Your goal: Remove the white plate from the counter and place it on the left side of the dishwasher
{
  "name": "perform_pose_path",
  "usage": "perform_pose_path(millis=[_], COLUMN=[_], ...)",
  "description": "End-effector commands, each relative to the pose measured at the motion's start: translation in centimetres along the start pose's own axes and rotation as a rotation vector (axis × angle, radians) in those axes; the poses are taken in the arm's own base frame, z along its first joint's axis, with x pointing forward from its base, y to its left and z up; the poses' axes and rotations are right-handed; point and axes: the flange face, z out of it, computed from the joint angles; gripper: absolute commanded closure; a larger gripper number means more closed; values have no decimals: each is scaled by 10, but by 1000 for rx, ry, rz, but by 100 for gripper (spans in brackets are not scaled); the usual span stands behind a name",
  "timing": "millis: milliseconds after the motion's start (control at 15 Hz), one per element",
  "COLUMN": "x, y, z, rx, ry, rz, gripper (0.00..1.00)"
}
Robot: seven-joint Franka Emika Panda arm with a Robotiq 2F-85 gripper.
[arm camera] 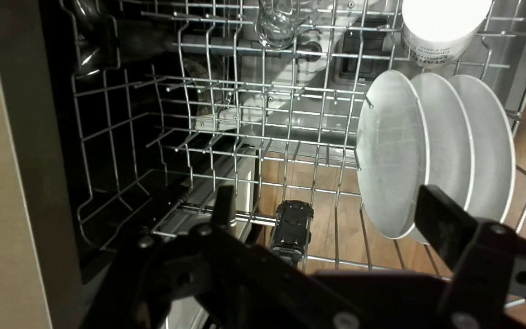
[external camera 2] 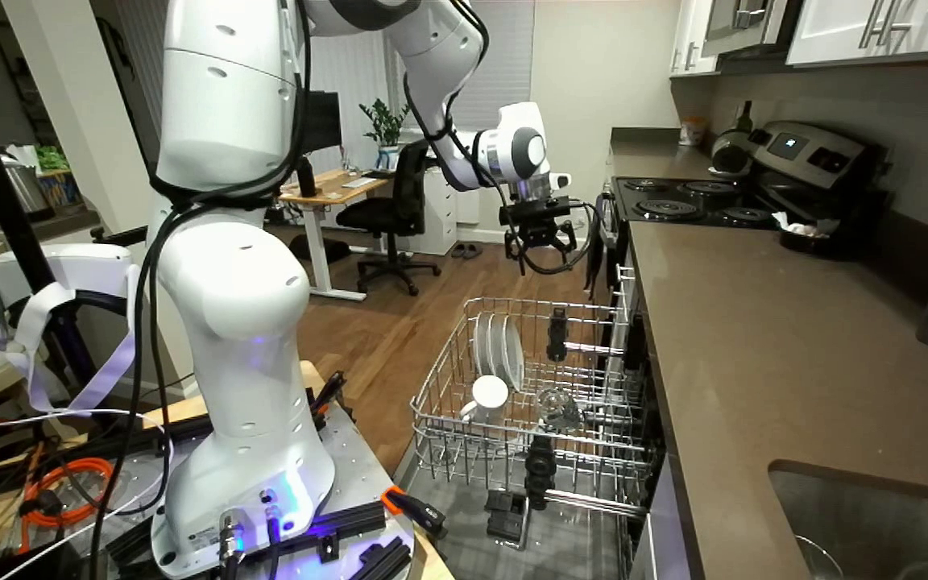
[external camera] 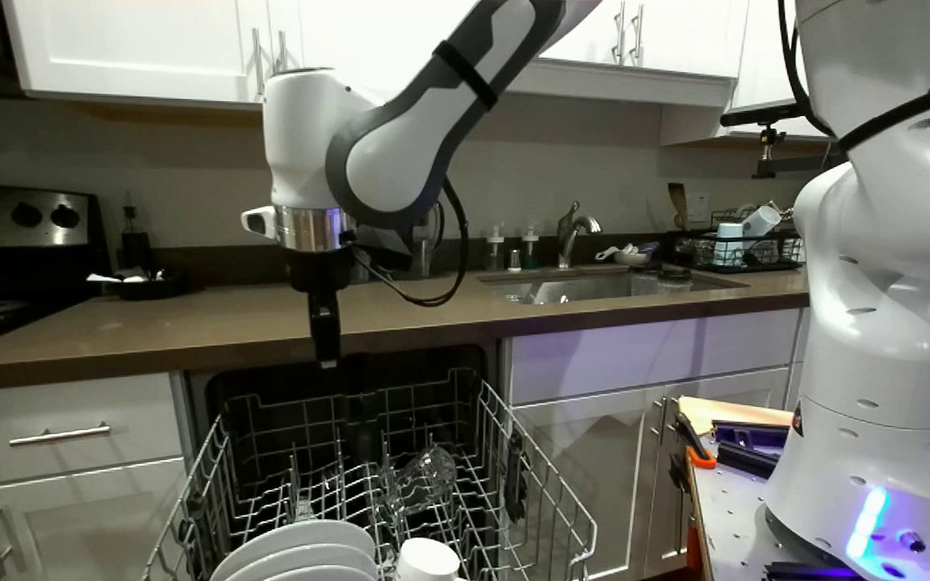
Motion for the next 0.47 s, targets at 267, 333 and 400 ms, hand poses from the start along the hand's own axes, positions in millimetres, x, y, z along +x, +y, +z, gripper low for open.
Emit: perform_pose_path(millis=[267,333,400], x=[-36,-23,-26], y=[-9,-5,-6], z=[-26,-17,-19], rx=[19,4,5], ry=[3,-1,-1], rz=[23,17,17], gripper=[0,0,0])
